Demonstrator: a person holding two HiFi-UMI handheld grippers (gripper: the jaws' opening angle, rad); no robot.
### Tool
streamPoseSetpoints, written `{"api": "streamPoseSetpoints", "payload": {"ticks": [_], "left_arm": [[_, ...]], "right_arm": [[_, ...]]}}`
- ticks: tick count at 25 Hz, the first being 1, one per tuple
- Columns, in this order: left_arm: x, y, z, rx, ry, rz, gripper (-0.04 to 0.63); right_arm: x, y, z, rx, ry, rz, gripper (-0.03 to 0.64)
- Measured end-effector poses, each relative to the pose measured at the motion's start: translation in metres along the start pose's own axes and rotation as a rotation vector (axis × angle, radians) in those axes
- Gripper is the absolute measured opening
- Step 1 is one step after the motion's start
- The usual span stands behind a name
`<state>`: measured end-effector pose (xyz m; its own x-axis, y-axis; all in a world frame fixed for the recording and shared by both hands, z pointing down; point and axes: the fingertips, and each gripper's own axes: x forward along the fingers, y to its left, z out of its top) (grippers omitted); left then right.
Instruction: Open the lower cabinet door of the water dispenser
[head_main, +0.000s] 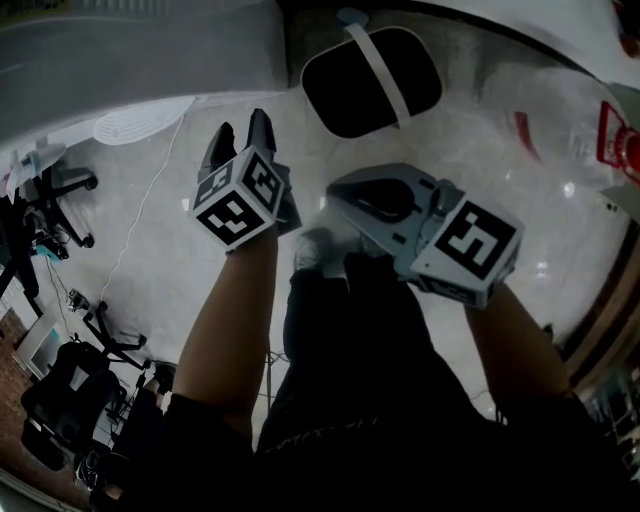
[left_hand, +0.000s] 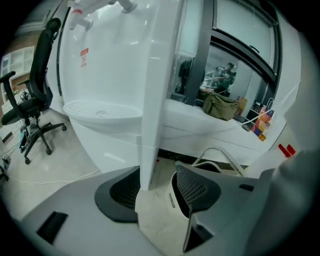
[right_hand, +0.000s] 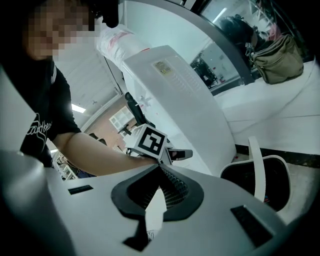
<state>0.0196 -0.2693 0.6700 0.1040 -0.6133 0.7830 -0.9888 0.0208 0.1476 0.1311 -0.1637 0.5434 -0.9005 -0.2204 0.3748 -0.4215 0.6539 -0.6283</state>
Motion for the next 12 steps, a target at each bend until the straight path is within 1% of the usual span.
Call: {"api": "streamPoseSetpoints", "payload": {"ticks": [3, 5, 8, 12], "left_arm": [[0.015, 0.006, -0.001, 0.022, 0.002, 0.036, 0.212], [0.023, 0.009, -0.001, 0.015, 0.004, 0.047, 0.212], [0.034, 0.015, -0.004, -0.03, 0.007, 0.067, 0.216], [0.045, 0.021, 0.001, -0.097, -0.015, 0.08, 0.238]], "right_arm": [[0.0, -0.004, -0.006, 0.012, 0.014, -0.003, 0.012], [0.0, -0.006, -0.007, 0.015, 0.022, -0.008, 0.012], [0.002, -0.011, -0.007, 0.017, 0.028, -0.012, 0.012], [0.006, -0.018, -0.007, 0.01, 0.047, -0.018, 0.012]]}}
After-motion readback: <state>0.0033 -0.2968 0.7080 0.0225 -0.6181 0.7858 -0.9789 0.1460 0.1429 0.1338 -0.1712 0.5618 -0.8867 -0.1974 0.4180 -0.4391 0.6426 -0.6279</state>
